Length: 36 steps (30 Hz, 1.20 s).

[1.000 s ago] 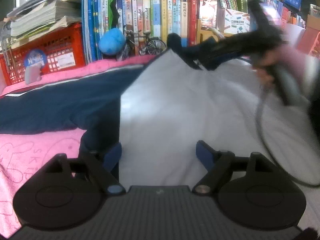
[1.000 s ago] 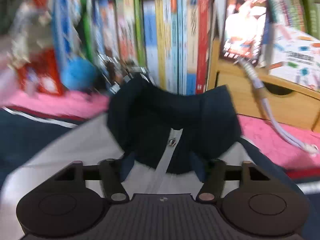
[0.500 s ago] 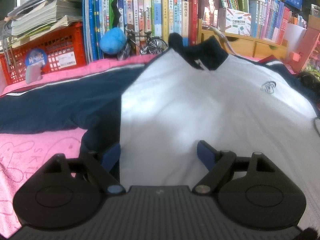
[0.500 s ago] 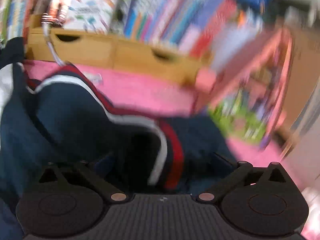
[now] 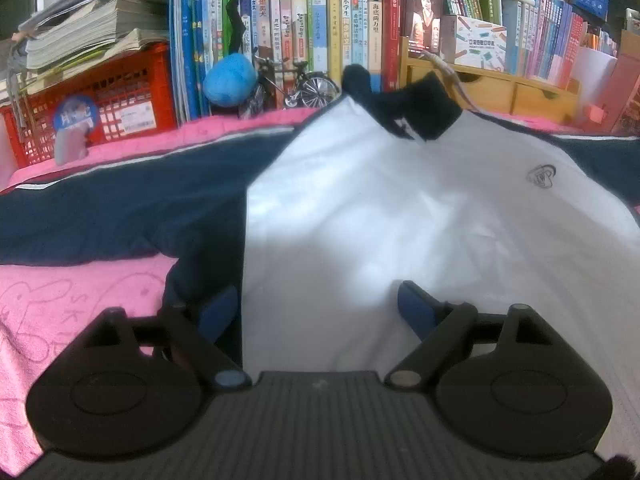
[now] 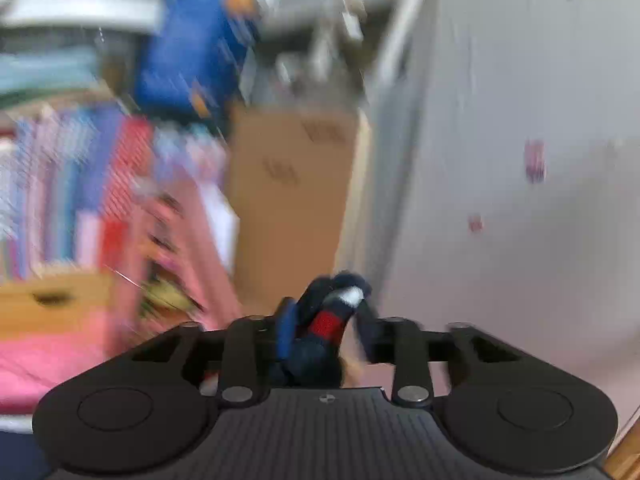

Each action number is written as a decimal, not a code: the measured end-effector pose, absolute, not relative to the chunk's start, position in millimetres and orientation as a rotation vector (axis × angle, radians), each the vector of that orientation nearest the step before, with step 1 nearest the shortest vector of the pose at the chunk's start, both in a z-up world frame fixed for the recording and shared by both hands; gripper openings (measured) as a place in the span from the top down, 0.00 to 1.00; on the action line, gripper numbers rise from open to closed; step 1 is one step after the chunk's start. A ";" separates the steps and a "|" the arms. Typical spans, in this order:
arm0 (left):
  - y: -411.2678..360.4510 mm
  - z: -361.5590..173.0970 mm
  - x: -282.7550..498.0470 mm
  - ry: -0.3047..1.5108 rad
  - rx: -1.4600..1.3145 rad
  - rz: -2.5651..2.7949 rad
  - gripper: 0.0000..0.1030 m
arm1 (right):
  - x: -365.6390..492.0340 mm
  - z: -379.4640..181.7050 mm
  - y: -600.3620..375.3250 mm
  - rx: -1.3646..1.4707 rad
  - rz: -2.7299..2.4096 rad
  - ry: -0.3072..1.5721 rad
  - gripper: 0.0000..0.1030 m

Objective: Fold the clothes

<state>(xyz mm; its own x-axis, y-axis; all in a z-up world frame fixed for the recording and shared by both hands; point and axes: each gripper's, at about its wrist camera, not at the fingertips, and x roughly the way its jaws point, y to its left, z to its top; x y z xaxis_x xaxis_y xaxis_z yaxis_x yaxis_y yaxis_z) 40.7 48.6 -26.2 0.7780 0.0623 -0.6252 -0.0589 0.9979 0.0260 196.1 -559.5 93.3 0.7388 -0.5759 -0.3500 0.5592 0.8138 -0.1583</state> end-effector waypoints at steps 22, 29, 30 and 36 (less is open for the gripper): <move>51.7 -25.9 40.9 0.679 0.002 0.068 0.12 | 241.7 -32.8 -246.9 -0.075 0.414 0.768 0.54; 53.2 -25.8 40.7 0.679 0.000 0.067 0.12 | 311.5 -22.9 -291.4 -0.094 0.010 0.717 0.59; 53.1 -25.7 40.9 0.679 0.000 0.067 0.11 | 308.6 -18.1 -292.3 -0.112 -0.006 0.691 0.59; 52.9 -25.8 41.4 0.680 0.001 0.067 0.11 | 257.7 -4.4 -287.5 -0.032 0.328 0.690 0.44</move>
